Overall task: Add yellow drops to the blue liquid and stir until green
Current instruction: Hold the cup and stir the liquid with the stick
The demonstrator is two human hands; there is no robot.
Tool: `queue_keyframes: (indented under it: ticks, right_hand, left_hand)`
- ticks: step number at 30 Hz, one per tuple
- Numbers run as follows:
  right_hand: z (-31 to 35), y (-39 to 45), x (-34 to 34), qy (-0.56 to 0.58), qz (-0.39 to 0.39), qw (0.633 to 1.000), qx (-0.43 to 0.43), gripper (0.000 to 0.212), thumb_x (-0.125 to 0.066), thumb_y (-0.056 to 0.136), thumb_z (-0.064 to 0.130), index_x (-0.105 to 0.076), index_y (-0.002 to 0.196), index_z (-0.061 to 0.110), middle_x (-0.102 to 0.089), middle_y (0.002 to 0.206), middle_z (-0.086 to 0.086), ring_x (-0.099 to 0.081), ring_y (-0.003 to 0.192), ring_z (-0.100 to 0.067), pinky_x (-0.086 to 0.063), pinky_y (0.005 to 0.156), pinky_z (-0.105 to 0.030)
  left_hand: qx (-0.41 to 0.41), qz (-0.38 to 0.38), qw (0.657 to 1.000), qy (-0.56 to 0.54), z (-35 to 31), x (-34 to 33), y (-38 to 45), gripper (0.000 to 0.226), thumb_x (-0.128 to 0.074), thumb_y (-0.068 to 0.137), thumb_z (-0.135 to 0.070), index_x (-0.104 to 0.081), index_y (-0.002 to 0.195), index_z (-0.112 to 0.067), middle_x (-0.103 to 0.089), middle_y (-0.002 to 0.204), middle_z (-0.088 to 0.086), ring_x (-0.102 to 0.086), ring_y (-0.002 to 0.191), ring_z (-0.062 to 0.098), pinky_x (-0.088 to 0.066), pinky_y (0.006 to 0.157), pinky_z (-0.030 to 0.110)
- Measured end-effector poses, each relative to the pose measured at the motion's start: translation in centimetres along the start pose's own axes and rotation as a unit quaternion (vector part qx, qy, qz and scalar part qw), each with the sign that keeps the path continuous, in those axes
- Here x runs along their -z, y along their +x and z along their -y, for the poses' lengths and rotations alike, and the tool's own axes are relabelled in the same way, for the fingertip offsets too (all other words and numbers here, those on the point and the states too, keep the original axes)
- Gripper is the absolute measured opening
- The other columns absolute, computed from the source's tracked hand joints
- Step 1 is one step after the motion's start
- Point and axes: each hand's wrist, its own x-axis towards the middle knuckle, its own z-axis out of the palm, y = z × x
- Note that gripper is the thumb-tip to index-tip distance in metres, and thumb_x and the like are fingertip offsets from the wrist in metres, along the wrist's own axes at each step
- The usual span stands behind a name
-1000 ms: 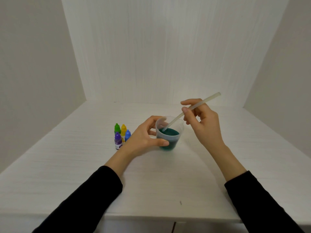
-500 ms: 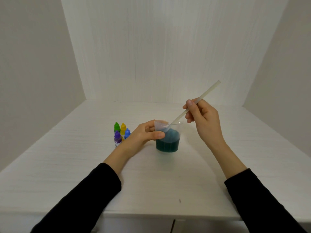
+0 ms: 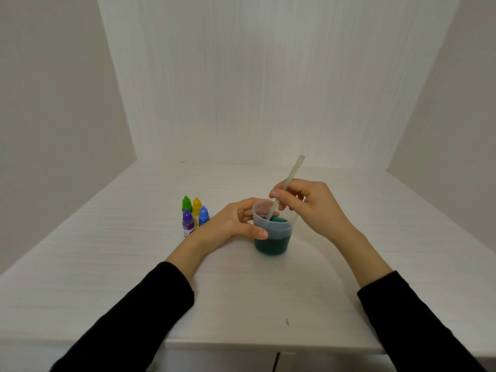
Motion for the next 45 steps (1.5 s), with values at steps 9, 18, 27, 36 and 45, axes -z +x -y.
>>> queue_keyframes:
  ticks: [9,18,27,36,45]
  right_hand:
    - [-0.3,0.0,0.7,-0.196,-0.032,0.978,0.057,0.034,-0.049,0.094,0.037,-0.065,0.079,0.010,-0.063,0.066,-0.005,-0.055,0.064,-0.020,-0.043,0.059,-0.033]
    - [0.6,-0.5,0.1,0.018,-0.003,1.000,0.010,0.027,-0.059,0.090,0.022,-0.061,0.064,0.023,-0.061,0.063,-0.012,-0.052,0.052,-0.012,-0.045,0.054,-0.025]
    - [1.0,-0.4,-0.5,0.077,0.023,0.997,-0.004,0.016,-0.061,0.086,0.031,-0.065,0.071,0.032,-0.065,0.062,0.012,-0.061,0.058,-0.005,-0.048,0.060,-0.015]
    - [0.2,0.2,-0.5,-0.110,-0.025,0.994,-0.003,0.020,-0.055,0.092,0.033,-0.068,0.093,0.018,-0.068,0.085,0.004,-0.064,0.080,-0.015,-0.049,0.070,-0.024]
    - [0.0,-0.1,0.2,-0.169,-0.061,0.984,0.006,0.036,-0.052,0.093,0.031,-0.060,0.067,0.007,-0.055,0.055,-0.006,-0.046,0.050,-0.014,-0.036,0.052,-0.026]
  left_hand:
    - [0.017,0.010,1.000,-0.014,0.3,0.3,0.3,0.075,-0.082,0.060,-0.020,-0.054,0.129,-0.023,-0.067,0.126,-0.004,-0.060,0.120,0.013,-0.049,0.097,0.031]
    - [0.018,0.023,0.999,-0.021,0.4,0.3,0.5,0.076,-0.081,0.062,-0.018,-0.051,0.133,-0.018,-0.063,0.131,0.003,-0.056,0.124,0.021,-0.048,0.093,0.032]
    - [0.010,0.031,0.999,-0.011,0.3,0.2,0.5,0.075,-0.077,0.067,-0.011,-0.048,0.136,-0.013,-0.058,0.137,0.005,-0.053,0.128,0.020,-0.040,0.110,0.047]
    - [0.016,0.023,0.999,-0.023,0.1,0.1,0.4,0.074,-0.080,0.064,-0.016,-0.051,0.132,-0.019,-0.064,0.128,0.002,-0.059,0.121,0.018,-0.049,0.095,0.032]
    - [0.018,0.025,0.999,-0.018,0.1,0.1,0.3,0.073,-0.080,0.061,-0.023,-0.053,0.129,-0.026,-0.065,0.127,-0.002,-0.059,0.119,0.014,-0.049,0.090,0.028]
